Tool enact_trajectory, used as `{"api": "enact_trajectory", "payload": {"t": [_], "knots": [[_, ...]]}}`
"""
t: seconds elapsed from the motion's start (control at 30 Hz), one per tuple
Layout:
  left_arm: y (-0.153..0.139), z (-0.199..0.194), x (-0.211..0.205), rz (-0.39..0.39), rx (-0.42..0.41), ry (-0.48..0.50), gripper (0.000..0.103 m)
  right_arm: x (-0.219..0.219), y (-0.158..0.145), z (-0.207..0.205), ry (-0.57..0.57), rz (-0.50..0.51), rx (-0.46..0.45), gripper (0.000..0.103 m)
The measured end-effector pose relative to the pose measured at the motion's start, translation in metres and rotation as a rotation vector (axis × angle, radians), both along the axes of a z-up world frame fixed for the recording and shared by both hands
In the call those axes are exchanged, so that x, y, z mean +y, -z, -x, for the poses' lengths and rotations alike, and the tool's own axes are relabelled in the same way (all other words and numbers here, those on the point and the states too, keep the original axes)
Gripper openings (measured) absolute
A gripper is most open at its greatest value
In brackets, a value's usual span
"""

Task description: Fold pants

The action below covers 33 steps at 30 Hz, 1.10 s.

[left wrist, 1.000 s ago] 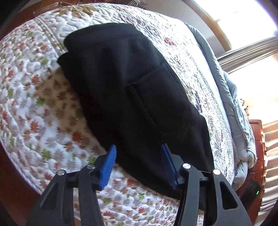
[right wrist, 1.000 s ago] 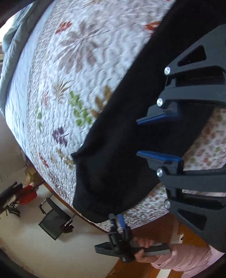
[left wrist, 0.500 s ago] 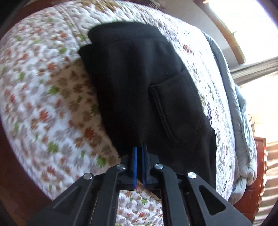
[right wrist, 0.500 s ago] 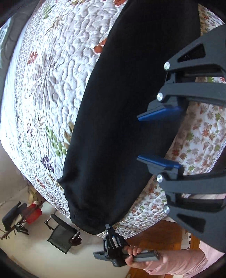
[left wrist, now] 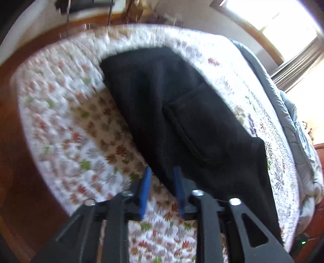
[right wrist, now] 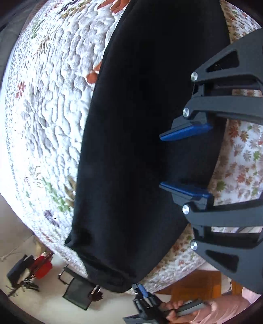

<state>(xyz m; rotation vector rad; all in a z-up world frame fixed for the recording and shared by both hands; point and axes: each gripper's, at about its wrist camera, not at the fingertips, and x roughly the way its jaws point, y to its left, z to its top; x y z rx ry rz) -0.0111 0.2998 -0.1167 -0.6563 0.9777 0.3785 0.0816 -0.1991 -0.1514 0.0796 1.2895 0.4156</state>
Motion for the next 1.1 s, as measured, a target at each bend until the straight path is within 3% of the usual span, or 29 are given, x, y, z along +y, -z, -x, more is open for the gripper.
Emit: {"api": "enact_trajectory", "payload": {"t": [0.07,0.13,0.23,0.33,0.43,0.5,0.57,0.67,0.77,0.93,1.1], "knots": [[-0.015,0.006,-0.015,-0.032,-0.032,0.04,0.04,-0.008,-0.01,0.005,0.02,-0.003,-0.023,0.043],[-0.022,-0.002,-0.042,-0.014,-0.053,0.136,0.041,-0.015,-0.018,0.009,0.036,-0.007,-0.042,0.043],[-0.014,-0.031,-0.087,0.051,-0.041,0.301,0.042,-0.021,-0.029,0.014,0.059,0.014,-0.073,0.043],[0.005,-0.052,-0.125,0.057,0.001,0.411,0.042,-0.03,-0.027,0.016,0.086,0.05,-0.068,0.043],[0.035,-0.065,-0.149,-0.011,0.098,0.462,0.041,-0.042,0.0,0.012,0.122,0.089,0.011,0.046],[0.04,-0.067,-0.157,-0.067,0.101,0.482,0.041,-0.048,0.012,0.012,0.121,0.073,0.009,0.046],[0.031,-0.069,-0.162,-0.083,0.109,0.478,0.042,-0.05,0.005,0.014,0.118,0.053,0.002,0.046],[0.014,-0.054,-0.166,-0.048,0.09,0.474,0.042,-0.069,-0.014,0.019,0.16,0.014,-0.008,0.049],[0.005,-0.051,-0.194,-0.087,0.081,0.544,0.051,-0.1,-0.027,0.028,0.245,0.045,0.004,0.054],[0.014,-0.058,-0.242,-0.098,0.096,0.663,0.051,-0.16,-0.029,0.047,0.39,0.077,0.054,0.054],[0.022,-0.054,-0.257,-0.14,0.103,0.706,0.055,-0.223,-0.014,0.069,0.541,-0.09,0.106,0.058]]}}
